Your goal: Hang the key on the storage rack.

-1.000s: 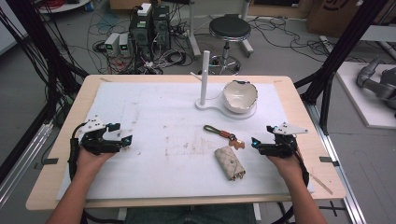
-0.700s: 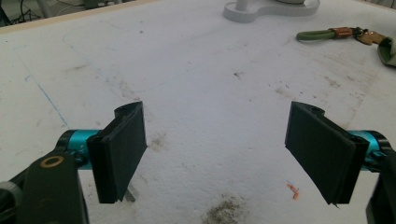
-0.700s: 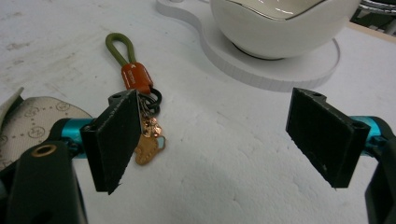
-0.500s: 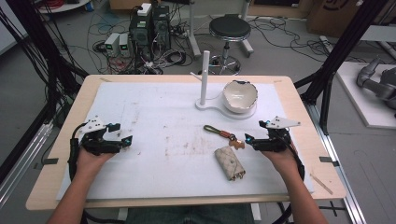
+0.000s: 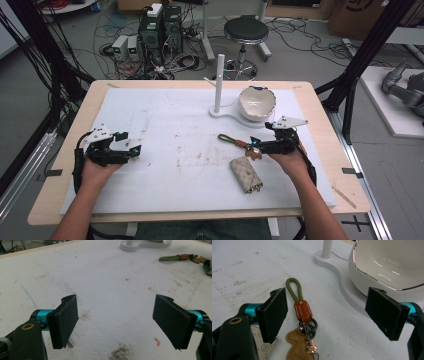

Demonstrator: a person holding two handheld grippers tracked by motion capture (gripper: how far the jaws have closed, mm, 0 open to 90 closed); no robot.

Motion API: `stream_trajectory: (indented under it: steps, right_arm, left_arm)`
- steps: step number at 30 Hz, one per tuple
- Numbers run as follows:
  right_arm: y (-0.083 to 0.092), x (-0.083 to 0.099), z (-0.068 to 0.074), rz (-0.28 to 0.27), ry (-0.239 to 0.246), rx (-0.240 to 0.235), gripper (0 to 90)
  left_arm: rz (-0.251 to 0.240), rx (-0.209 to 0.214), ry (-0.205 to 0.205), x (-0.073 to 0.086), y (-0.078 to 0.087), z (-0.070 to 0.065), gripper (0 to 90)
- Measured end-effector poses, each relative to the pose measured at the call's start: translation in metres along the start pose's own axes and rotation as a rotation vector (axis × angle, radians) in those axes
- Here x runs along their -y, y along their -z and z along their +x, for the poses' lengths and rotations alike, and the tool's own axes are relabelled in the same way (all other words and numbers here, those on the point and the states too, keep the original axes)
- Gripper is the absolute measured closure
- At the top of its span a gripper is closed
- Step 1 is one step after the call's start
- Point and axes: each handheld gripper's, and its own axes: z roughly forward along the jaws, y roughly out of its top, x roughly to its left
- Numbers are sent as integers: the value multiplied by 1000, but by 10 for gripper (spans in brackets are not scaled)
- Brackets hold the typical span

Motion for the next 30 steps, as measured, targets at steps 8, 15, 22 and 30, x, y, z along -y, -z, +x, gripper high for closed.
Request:
stream_trajectory:
  steps: [8, 15, 22, 30]
  right_arm:
    - [-7, -7, 2, 8, 5, -17, 185]
    - [-23, -11, 7, 47, 32, -44, 185]
    - [-36, -8, 7, 91, 37, -62, 185]
    - [-58, -2, 10, 194, 34, -97, 186]
  left_arm:
    - [5, 2, -3, 0, -1, 0, 205]
    - [1, -1, -2, 0, 0, 0, 205]
    - [13, 2, -7, 1, -2, 0, 205]
    - [12, 0, -8, 0, -1, -1, 205]
